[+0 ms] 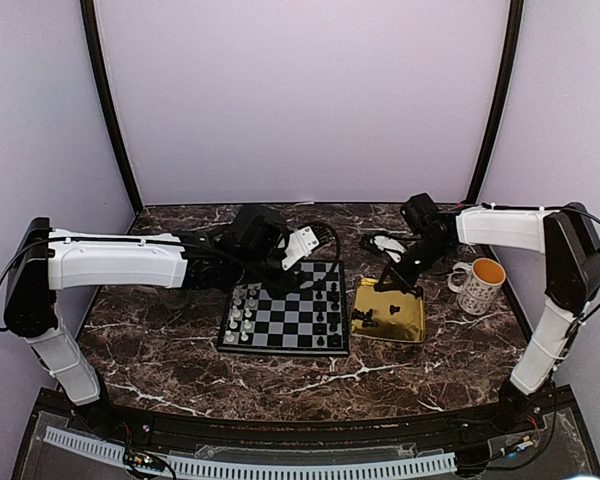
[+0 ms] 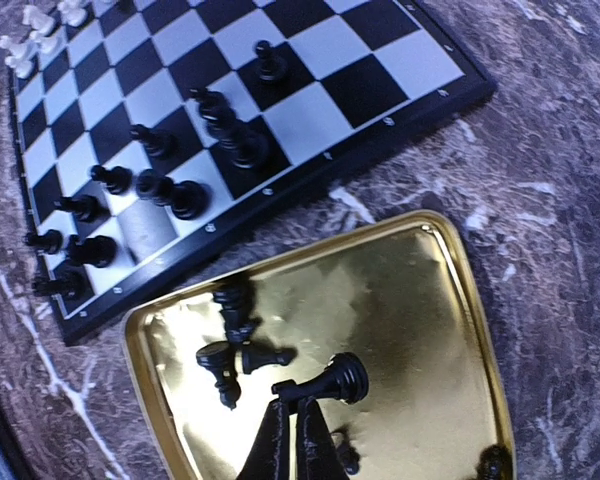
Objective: Set up the chess pieces on the board
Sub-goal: Pick up the rook from the storage box, then place the rook on the chessboard.
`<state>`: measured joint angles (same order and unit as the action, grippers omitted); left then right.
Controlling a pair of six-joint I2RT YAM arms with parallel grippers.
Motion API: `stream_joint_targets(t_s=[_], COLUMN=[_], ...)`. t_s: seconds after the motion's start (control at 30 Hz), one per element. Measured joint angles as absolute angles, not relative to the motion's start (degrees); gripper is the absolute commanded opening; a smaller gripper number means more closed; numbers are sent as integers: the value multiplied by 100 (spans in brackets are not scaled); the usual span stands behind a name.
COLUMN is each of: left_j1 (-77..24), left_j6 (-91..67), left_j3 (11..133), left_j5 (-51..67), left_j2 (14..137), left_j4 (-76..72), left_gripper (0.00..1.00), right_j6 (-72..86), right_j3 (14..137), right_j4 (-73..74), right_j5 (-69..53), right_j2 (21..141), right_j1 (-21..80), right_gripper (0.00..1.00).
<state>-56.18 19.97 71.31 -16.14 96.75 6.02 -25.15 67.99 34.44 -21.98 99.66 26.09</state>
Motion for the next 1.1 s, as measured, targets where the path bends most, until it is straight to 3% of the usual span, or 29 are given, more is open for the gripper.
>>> stream_joint_targets(t_s=[0.53, 1.1], left_j1=[-5570, -5240], left_j6=[1800, 1527], left_j3=[7131, 6700], left_j5=[-1710, -2567], left_j2=[9717, 9185], left_j4=[517, -486], left_gripper=[64, 66], right_j6=[-2296, -1903], right_j3=[7920, 10328], right_j4=[4930, 5734], right_j5=[-4510, -5415], right_j2=[10348, 12693], right_j1=[2821, 3944], right_gripper=[3, 4])
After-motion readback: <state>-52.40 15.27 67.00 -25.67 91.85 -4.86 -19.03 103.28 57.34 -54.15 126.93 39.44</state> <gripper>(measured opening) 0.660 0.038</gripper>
